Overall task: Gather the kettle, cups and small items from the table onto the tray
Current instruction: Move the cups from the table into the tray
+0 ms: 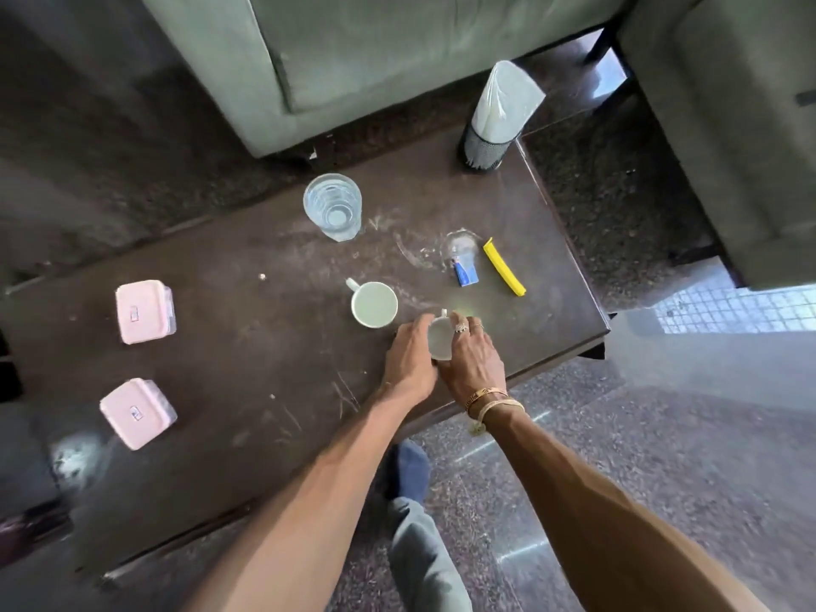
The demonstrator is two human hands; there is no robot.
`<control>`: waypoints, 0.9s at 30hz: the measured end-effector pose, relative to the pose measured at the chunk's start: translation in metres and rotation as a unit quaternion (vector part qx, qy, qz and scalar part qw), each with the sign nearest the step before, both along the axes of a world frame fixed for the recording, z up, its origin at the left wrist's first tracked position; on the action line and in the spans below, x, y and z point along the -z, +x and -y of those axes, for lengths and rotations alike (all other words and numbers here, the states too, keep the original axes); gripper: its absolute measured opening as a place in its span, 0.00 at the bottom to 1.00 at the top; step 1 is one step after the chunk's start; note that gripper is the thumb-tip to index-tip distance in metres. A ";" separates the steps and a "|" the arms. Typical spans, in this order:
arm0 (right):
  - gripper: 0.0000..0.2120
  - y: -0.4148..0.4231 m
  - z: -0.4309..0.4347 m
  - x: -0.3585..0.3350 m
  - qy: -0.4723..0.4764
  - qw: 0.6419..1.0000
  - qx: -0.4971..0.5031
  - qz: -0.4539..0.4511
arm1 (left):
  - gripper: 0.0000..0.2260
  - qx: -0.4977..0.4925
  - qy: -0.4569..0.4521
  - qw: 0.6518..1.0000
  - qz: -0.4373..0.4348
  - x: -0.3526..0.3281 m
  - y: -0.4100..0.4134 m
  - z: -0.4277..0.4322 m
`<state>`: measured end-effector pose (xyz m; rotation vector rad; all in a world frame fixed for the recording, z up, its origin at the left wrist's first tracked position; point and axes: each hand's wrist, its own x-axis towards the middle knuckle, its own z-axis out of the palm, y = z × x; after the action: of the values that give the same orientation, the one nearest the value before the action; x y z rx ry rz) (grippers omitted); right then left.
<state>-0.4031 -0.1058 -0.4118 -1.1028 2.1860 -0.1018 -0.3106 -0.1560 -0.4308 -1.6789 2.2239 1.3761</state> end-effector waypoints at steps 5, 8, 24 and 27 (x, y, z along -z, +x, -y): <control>0.35 0.019 -0.010 -0.032 -0.011 0.998 -0.045 -0.043 | 0.24 -0.047 0.002 0.999 -0.018 -0.029 0.022 -0.007; 0.36 0.035 -0.003 -0.066 -0.031 0.993 -0.098 -0.061 | 0.26 -0.096 0.023 0.993 -0.071 -0.064 0.049 -0.006; 0.36 0.336 0.119 -0.218 -0.163 0.889 -0.426 0.041 | 0.23 -0.366 -0.122 0.921 -0.052 -0.236 0.386 0.035; 0.36 0.416 0.124 -0.221 -0.179 0.862 -0.472 0.037 | 0.23 -0.421 -0.136 0.895 -0.061 -0.242 0.459 0.028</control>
<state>0.0128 -0.2298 -0.1910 -2.2160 1.3624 -0.1085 0.1484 -0.1842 -0.1886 -2.9572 1.8452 1.3191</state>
